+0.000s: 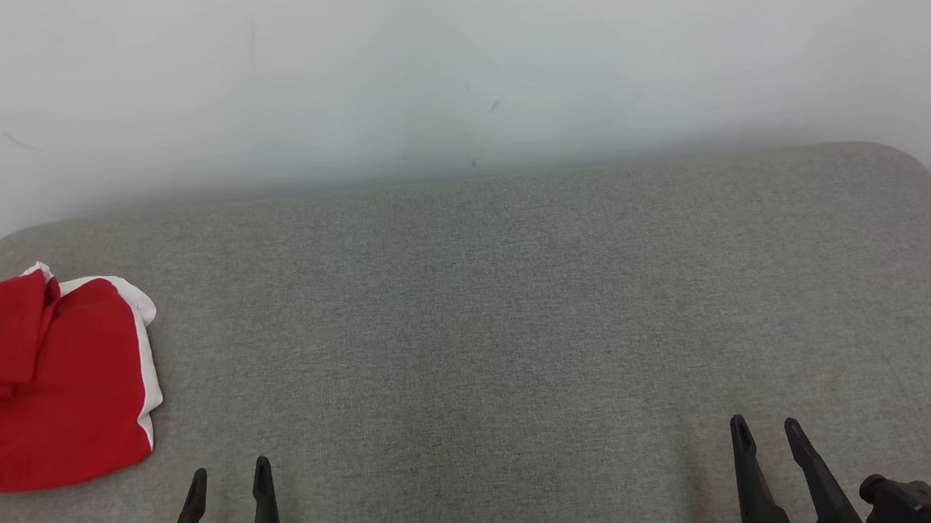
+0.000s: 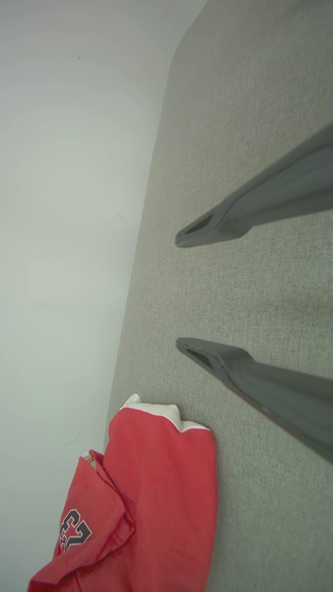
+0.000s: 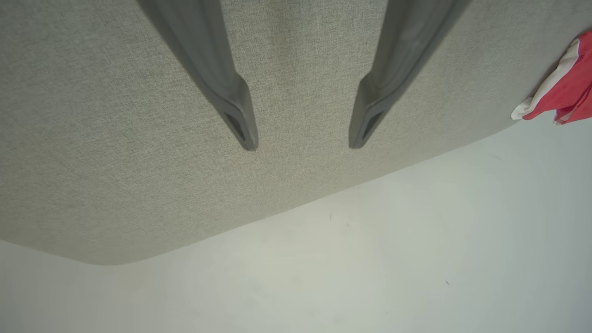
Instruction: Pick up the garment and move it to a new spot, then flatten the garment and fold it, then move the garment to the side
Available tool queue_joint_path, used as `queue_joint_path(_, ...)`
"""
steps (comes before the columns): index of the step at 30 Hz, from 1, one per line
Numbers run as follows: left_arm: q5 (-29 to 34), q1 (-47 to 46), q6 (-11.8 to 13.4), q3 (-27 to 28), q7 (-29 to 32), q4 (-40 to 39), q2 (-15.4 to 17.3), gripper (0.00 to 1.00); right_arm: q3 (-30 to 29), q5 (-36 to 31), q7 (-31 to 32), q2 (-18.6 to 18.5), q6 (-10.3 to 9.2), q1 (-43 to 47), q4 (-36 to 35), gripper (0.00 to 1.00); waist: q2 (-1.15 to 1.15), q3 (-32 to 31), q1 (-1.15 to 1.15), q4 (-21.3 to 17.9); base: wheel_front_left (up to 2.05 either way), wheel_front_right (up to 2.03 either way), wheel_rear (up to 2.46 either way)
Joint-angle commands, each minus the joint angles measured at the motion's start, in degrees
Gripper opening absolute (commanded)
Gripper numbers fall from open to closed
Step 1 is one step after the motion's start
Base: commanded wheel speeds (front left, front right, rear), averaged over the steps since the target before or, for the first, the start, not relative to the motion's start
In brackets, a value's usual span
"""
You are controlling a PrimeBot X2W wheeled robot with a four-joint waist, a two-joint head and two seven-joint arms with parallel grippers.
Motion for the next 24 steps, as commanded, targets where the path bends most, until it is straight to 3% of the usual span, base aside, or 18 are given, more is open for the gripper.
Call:
queue_joint_path(1,1.63,0.17,0.24,0.25,-0.5,-0.45,0.21,1.0,0.09,-1.39,-0.62,-0.15,-0.09,0.3,-0.46,1.0,0.0,0.01,0.0,0.09,0.0,0.0,0.0)
queue_joint_path(24,11.62,1.49,1.15,2.73,-3.01,0.24,-0.19,1.0,1.56,-12.02,-3.34,-0.15,-0.11,1.08,-0.4,1.0,0.0,-0.3,-0.01,0.81,0.0,0.0,0.0)
